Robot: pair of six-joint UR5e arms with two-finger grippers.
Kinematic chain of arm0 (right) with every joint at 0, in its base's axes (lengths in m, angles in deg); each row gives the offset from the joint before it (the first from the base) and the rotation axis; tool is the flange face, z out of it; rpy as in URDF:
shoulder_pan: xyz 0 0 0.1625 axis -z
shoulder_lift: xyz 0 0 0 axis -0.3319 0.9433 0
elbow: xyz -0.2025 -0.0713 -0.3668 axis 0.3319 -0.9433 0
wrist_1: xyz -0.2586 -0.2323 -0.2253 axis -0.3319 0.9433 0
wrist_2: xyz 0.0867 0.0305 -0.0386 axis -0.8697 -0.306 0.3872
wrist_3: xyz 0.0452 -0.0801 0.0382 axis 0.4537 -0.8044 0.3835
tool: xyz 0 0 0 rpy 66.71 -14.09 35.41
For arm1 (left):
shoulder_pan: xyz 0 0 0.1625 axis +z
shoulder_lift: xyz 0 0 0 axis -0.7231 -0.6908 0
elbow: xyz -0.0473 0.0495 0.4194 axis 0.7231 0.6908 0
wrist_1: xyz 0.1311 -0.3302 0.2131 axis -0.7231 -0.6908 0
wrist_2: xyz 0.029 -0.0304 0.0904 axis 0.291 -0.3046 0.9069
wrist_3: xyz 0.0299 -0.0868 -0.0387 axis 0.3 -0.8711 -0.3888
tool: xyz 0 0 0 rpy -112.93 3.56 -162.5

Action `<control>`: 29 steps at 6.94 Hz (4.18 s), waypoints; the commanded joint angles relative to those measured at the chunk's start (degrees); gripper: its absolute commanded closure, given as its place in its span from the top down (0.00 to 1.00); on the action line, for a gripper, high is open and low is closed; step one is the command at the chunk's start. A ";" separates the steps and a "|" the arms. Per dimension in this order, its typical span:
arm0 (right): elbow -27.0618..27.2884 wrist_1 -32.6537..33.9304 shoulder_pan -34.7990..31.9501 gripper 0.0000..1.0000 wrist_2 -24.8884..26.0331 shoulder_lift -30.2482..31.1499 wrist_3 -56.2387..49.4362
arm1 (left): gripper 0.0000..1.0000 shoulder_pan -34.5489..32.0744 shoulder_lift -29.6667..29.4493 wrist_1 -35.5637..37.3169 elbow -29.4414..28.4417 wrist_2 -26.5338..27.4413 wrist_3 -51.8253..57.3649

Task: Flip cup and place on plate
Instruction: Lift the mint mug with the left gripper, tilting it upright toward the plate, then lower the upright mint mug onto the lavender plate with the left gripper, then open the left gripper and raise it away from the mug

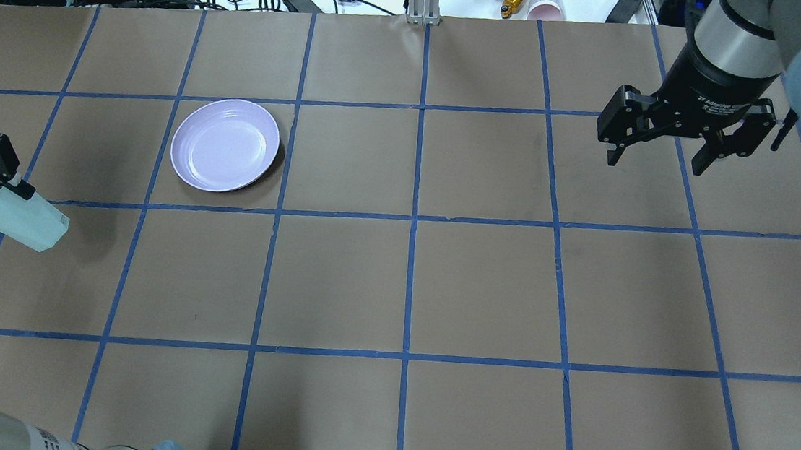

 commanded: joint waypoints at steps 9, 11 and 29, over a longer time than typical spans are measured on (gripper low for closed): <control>0.00 0.00 0.00 1.00 0.00 0.00 0.00 | 0.00 -32.28 -5.60 33.73 1.72 10.37 1.54; 0.00 0.00 0.00 1.00 0.00 0.00 0.00 | 0.00 -32.28 -6.65 37.29 4.02 10.29 2.73; 0.00 0.00 0.00 1.00 0.00 0.00 0.00 | 1.00 -35.44 5.63 22.37 -0.09 13.54 -26.07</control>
